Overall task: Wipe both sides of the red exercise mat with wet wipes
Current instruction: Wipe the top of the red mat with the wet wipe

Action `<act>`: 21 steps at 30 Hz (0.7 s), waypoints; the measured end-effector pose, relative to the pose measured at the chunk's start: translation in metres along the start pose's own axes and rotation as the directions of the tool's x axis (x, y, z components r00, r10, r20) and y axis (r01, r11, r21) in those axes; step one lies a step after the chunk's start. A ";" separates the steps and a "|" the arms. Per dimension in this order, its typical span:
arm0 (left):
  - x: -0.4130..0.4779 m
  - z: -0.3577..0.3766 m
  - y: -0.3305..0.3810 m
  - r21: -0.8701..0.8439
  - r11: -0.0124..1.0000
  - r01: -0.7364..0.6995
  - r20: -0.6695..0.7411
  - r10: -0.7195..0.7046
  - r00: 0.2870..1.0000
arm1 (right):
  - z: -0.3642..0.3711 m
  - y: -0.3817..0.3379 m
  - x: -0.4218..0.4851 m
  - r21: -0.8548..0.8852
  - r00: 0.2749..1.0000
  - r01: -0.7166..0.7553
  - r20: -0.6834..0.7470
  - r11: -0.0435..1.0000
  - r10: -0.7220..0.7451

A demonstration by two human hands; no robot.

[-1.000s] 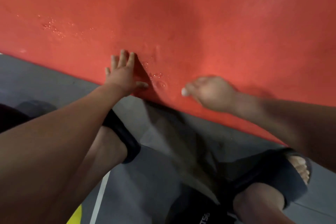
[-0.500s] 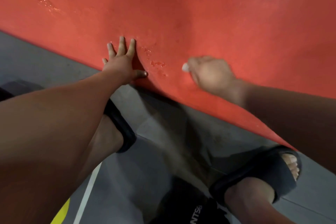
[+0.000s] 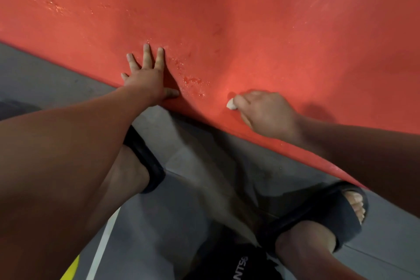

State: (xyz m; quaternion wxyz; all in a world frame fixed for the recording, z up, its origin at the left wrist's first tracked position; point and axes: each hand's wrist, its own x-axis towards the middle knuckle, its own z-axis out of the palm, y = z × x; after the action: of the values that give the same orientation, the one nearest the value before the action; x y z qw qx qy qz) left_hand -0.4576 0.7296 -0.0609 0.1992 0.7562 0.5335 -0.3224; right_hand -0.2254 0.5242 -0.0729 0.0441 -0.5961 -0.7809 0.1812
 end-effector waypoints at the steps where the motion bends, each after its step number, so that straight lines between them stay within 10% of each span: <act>1: 0.000 -0.001 0.000 0.002 1.000 0.003 0.003 -0.003 1.000 | 0.000 -0.006 -0.004 -0.002 0.999 0.049 0.024 0.999 -0.049; 6: -0.002 -0.001 0.002 0.011 1.000 0.011 0.009 -0.011 1.000 | 0.004 -0.019 0.013 -0.045 0.960 0.249 0.146 0.968 -0.240; 13: -0.002 -0.001 0.001 0.004 1.000 0.002 0.005 -0.002 1.000 | -0.013 0.008 0.076 0.020 0.924 -0.351 -0.155 0.936 0.349; 21: 0.002 0.001 -0.001 0.003 1.000 0.010 0.006 -0.010 1.000 | 0.006 -0.038 0.050 -0.033 0.971 0.221 0.100 0.975 -0.217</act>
State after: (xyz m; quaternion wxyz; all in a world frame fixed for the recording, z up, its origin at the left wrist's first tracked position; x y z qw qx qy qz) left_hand -0.4581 0.7305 -0.0631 0.1982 0.7528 0.5362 -0.3264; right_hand -0.2759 0.5618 -0.0732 0.0133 -0.4977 -0.8469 0.1865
